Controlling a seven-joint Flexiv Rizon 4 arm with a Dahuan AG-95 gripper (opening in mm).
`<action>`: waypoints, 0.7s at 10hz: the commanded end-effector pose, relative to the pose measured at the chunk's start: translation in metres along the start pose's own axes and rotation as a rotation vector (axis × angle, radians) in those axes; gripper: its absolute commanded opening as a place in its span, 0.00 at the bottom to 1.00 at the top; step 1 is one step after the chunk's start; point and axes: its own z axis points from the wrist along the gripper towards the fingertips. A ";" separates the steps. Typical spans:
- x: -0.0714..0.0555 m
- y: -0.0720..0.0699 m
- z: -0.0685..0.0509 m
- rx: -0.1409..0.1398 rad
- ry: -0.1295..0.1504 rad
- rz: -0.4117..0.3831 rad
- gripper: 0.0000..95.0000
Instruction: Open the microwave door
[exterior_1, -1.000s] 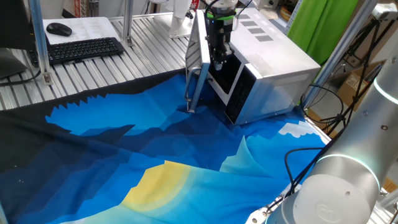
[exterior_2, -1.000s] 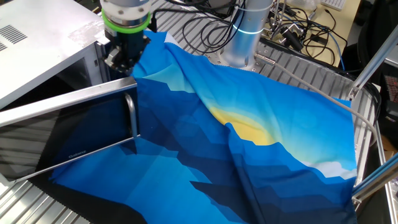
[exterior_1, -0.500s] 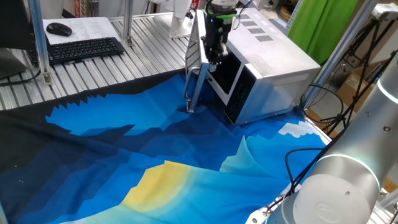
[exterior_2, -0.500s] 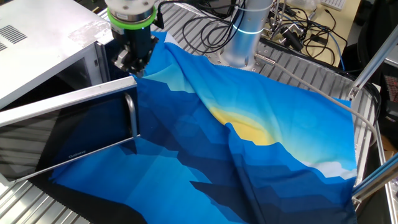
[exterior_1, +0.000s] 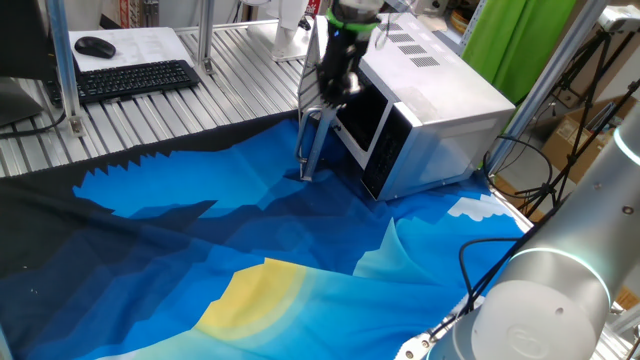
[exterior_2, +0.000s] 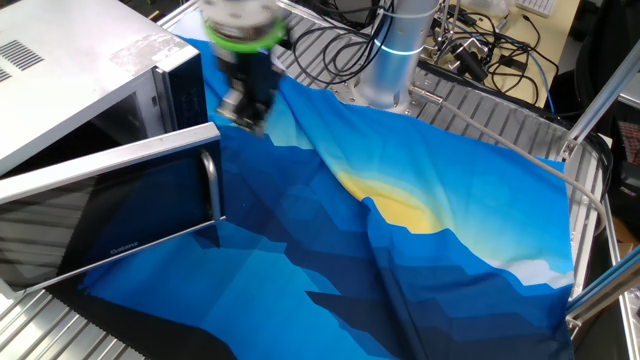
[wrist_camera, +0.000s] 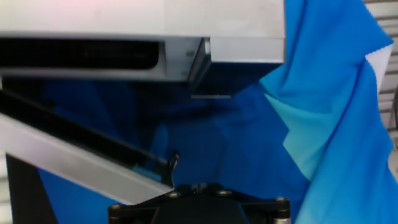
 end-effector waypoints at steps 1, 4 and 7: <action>0.022 -0.003 0.017 -0.033 0.006 -0.047 0.00; 0.035 -0.004 0.035 -0.052 0.003 -0.054 0.00; 0.038 -0.003 0.050 -0.065 -0.004 -0.080 0.00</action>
